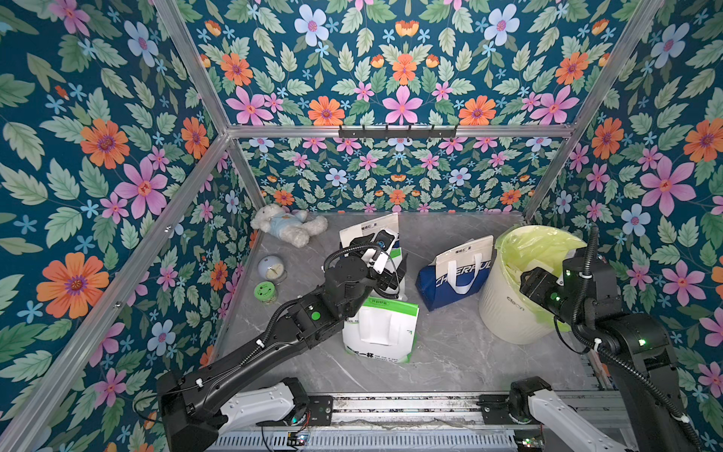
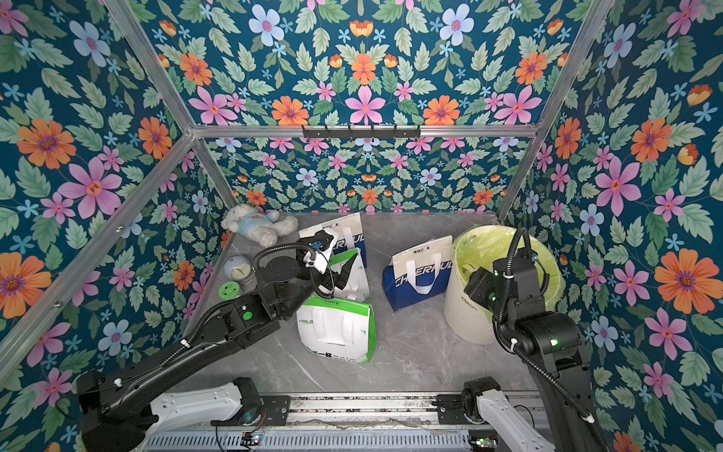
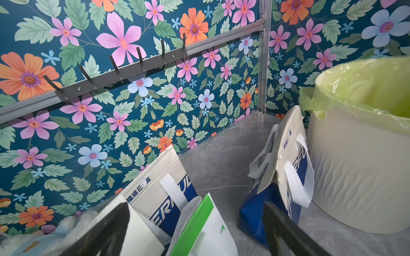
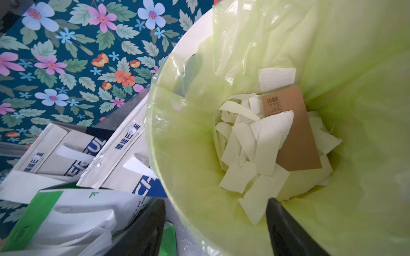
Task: Shred takeout receipts and throw away
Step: Place the takeout receipt in the trash bin, then tear off the takeout receipt from the takeout bag.
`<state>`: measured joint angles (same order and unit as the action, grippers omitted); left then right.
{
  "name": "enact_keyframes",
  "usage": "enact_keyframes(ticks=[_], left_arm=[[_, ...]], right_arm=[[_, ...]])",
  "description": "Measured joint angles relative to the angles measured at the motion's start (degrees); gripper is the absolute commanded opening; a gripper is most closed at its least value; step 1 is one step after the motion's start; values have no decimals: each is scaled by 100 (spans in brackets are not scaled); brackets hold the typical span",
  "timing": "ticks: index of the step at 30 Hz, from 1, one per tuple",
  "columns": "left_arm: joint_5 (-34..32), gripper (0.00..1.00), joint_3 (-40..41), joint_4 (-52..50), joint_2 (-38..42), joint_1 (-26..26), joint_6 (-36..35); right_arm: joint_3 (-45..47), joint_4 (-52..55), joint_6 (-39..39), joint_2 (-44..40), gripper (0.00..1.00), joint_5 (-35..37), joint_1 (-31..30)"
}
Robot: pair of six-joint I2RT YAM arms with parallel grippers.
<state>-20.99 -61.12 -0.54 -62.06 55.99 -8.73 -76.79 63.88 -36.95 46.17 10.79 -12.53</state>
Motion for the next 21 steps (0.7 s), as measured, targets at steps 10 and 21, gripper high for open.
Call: enact_keyframes(ticks=[10,21], left_arm=[[-599,88,-682,-1403,39,-323,546],[212,73,-1067,-3095,-343,-1718,1209]], right_arm=[[280,-1342,704,-42,57,-2601,0],[-179,-1910,1045,778,58,-3842,-1180]])
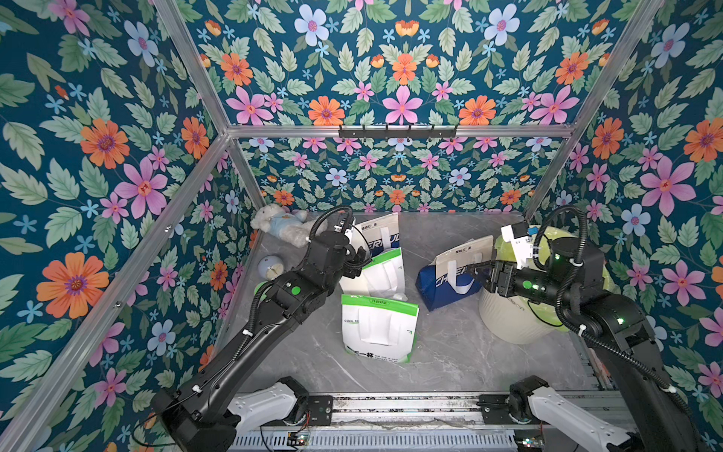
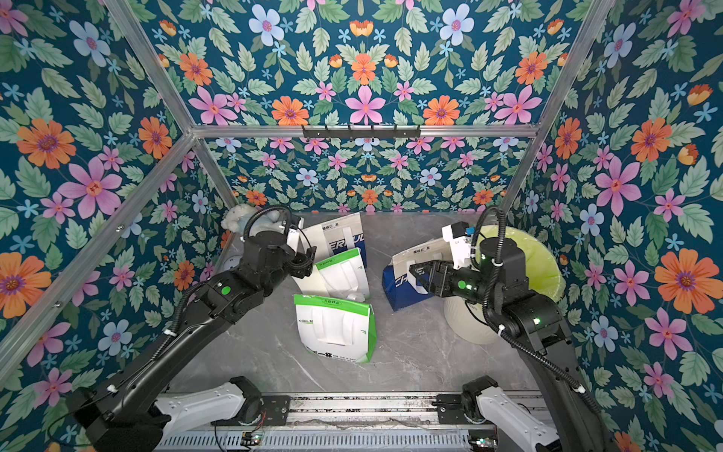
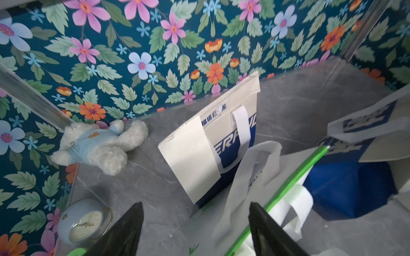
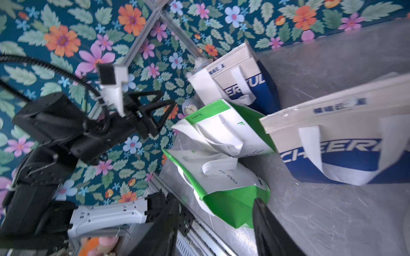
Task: Shred takeout receipts and throw away
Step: Tear off the takeout receipt from the takeout bag.
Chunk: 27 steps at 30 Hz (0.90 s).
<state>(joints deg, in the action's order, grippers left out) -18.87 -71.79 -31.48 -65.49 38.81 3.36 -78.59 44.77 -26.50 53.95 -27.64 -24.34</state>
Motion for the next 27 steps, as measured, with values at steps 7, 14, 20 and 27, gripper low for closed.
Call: enact_keyframes(ticks=[7,14,20,27], left_arm=[[39,73,81,-426,238,-22,153],[-175,54,516,-424,632,-133,243],[-52,59,800,-369,800,-280,240],[560,63,813,-350,673,-361,216]], right_arm=[[-262,-299,264,1014,61,302,-1014],[-420,-1021,264,1917,52,234,-1307],[-520,-1543,264,2551,51,184,-1434],[-708,-1976,269,3158,48,15,-1563]])
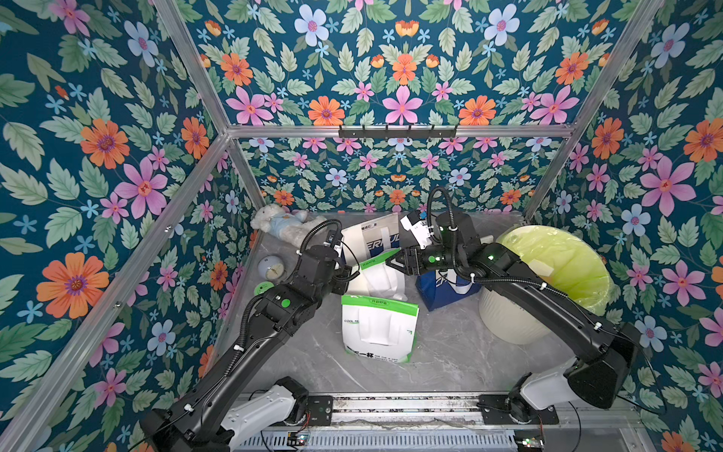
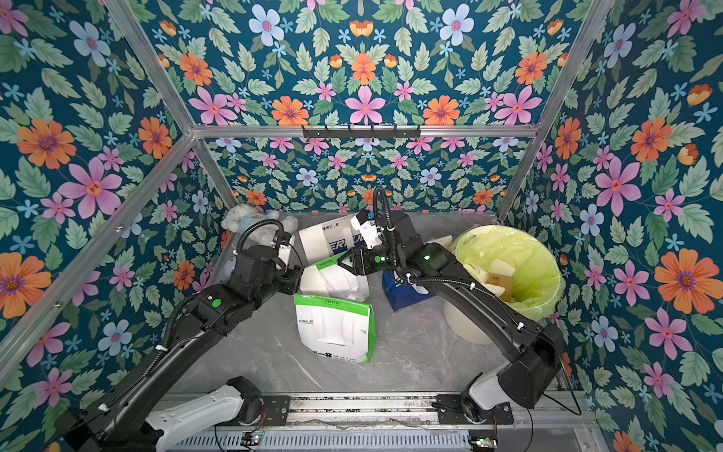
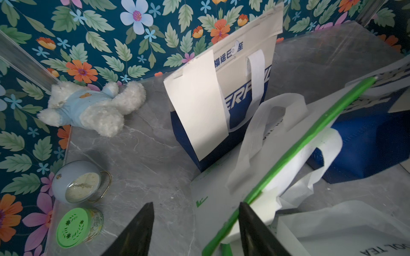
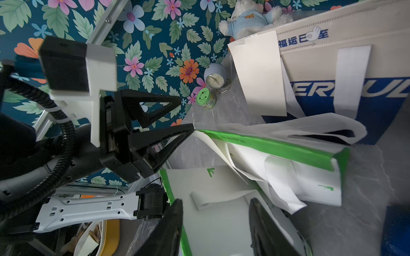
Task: Shred takeout receipts and throw away
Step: Tear off the takeout receipt from the takeout bag.
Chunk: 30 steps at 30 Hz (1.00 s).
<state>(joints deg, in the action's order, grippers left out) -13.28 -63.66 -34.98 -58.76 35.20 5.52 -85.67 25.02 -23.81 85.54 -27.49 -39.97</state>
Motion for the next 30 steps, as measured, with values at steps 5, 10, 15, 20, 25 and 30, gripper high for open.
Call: enact_keyframes(ticks=[5,10,15,20,25,30], left_arm=[[291,60,-13,-17,-122,-83,-17],[435,74,-146,-188,-155,-144,-24],[546,81,-302,-302,101,-151,-131],[664,77,-337,-404,313,-168,-468],[1198,68,-400,-697,122,-306,-898],[1779,65,-323,-929,-33,-599,-1388]], right_arm=[[-57,-254,17,328,47,-144,-52],[-170,-393,149,597,48,-286,-131],[-181,-420,262,697,51,-341,-144],[-179,-487,372,726,52,-391,-146],[-149,-595,470,848,52,-518,-144],[-155,-654,492,898,52,-557,-144]])
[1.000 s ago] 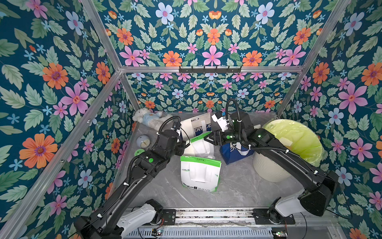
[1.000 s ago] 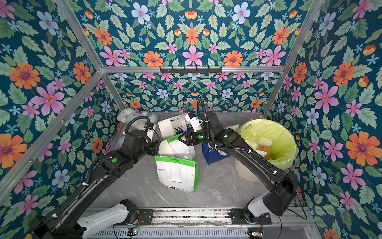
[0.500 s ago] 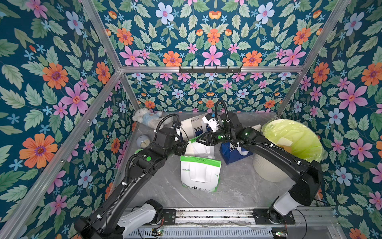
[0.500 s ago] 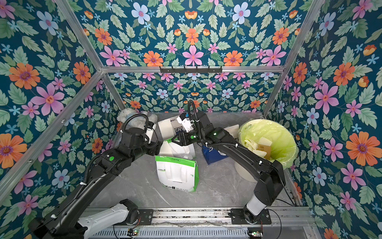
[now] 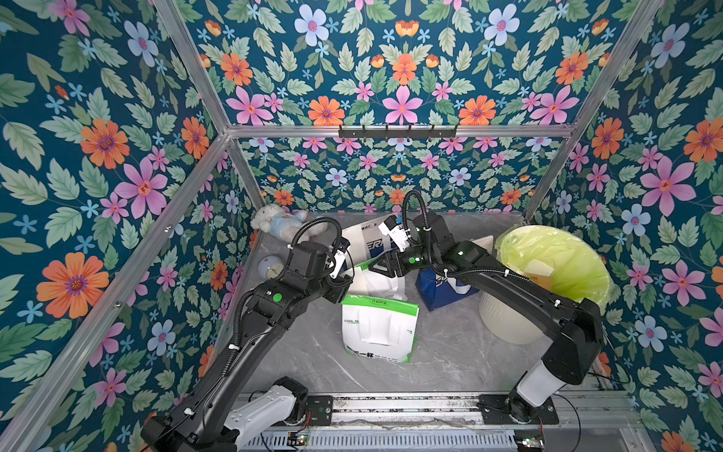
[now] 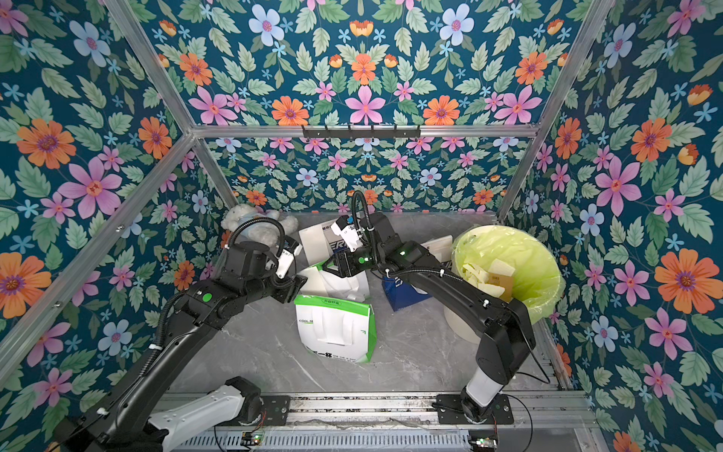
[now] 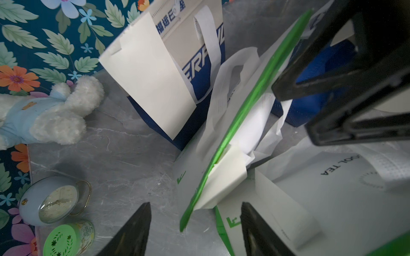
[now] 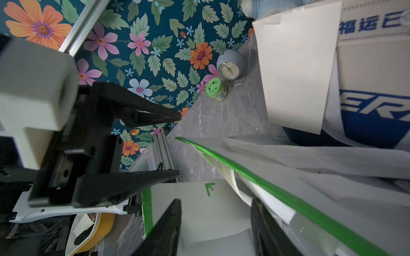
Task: Shred takeout receipts and throw away
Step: Tear off the takeout receipt from the takeout bag.
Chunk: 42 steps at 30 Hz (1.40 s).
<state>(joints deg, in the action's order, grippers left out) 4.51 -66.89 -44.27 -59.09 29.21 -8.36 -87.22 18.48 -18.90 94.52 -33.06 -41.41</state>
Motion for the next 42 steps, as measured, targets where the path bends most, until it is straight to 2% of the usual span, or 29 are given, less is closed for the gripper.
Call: enact_keyframes(ticks=[7,15,26,35,42], left_arm=[[459,64,120,-33,-92,-199,-573],[903,54,297,-33,-273,-616,-994],[905,65,332,310,-107,-857,-1211],[1082,60,310,496,-402,-1320,-1405],[1674,56,531,772,-321,-1351,-1515]], right_arm=[[-125,0,120,289,52,-48,-4],[-271,-20,160,439,52,-155,-7],[-828,127,260,901,52,-164,-190],[-1047,251,273,1045,52,70,-216],[-1333,319,280,1246,51,236,-326]])
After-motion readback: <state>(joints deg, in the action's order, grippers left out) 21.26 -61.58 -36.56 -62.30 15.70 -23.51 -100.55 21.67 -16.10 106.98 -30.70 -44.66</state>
